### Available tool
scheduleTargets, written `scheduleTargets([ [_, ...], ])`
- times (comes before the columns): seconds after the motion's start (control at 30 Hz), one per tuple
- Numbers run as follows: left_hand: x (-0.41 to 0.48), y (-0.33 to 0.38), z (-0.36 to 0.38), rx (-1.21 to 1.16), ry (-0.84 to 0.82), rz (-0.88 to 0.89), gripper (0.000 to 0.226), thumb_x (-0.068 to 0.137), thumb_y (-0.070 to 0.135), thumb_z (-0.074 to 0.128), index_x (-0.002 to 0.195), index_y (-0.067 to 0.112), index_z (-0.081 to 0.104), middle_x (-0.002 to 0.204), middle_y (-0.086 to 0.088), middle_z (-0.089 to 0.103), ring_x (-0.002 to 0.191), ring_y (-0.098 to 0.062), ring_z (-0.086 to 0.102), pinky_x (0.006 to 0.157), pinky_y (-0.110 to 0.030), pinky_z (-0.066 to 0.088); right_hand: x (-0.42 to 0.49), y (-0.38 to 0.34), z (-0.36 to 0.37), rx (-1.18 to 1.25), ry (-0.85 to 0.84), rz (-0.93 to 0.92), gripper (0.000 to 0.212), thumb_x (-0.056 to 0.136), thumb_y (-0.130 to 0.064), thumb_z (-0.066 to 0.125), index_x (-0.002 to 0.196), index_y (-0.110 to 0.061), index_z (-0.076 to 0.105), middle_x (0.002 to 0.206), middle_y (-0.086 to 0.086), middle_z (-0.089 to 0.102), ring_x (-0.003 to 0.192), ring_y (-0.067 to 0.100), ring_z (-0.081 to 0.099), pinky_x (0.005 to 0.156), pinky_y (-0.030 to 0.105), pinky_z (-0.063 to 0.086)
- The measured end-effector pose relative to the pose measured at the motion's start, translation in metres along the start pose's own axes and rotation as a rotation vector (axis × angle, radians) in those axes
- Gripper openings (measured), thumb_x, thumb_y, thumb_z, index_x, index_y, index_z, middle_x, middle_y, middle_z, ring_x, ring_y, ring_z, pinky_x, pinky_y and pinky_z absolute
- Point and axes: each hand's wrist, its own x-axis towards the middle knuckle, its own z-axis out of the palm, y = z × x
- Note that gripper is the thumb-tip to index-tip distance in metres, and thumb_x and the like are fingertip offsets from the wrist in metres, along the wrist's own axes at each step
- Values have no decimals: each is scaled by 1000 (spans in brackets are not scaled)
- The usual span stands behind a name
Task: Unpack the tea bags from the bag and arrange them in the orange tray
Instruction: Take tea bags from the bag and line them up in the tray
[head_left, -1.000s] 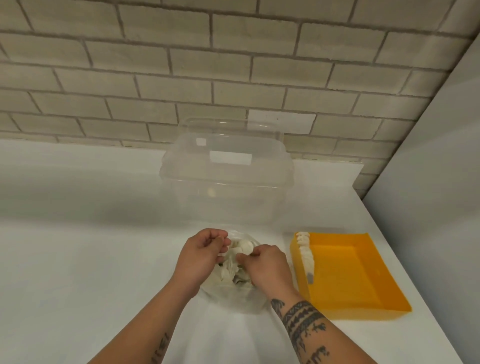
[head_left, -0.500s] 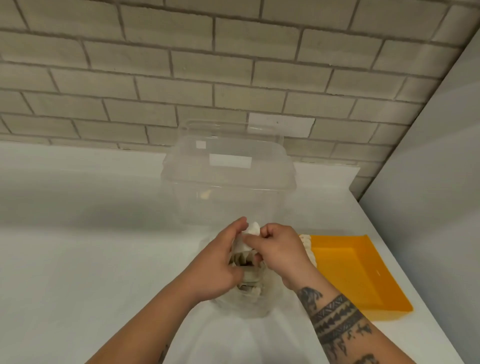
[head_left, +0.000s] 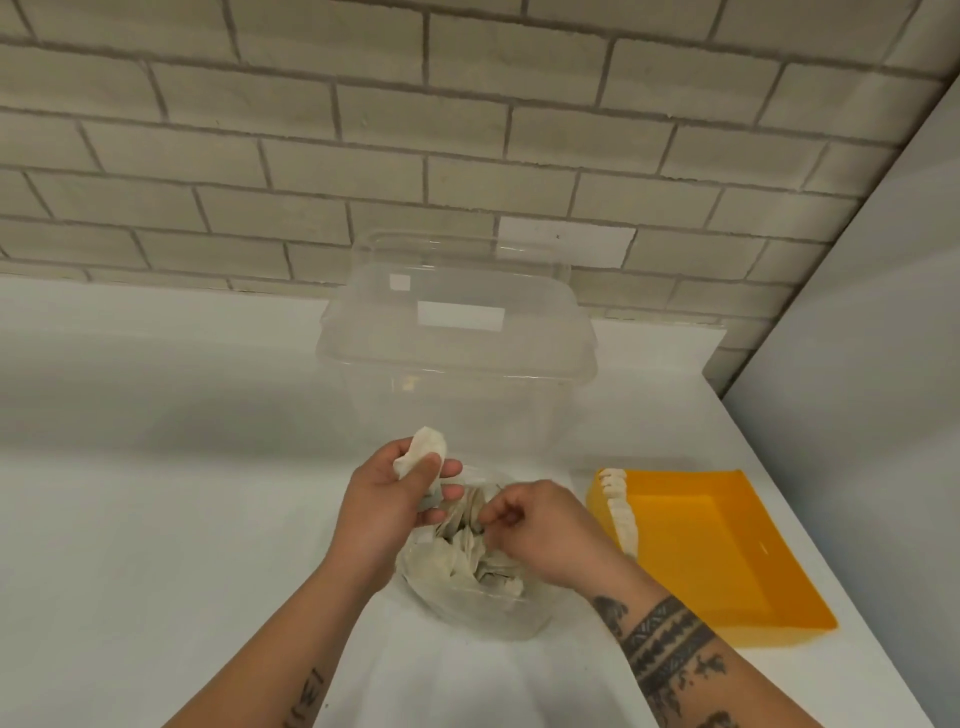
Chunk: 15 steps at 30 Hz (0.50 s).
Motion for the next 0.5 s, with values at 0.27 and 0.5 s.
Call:
scheduleTargets([
  [0.27,0,-11,1,-110,25,-82,20,95,8,66,114,9,63,101,-9,79,90,-29,77,75,-36,60,15,13,28,-493,-15,-264,33,91,-22,60,118,-38,71,116,-8,62,103,18,61,84,30,50],
  [0.5,7,-12,-6,-160,-43,-87,56,92,-16,39,125,24,60,112,-11,72,86,-29,74,80,-42,62,13,16,-13,-130,43,-166,17,93,-18,65,93,-32,74,88,-12,71,81,6,64,75,21,50],
])
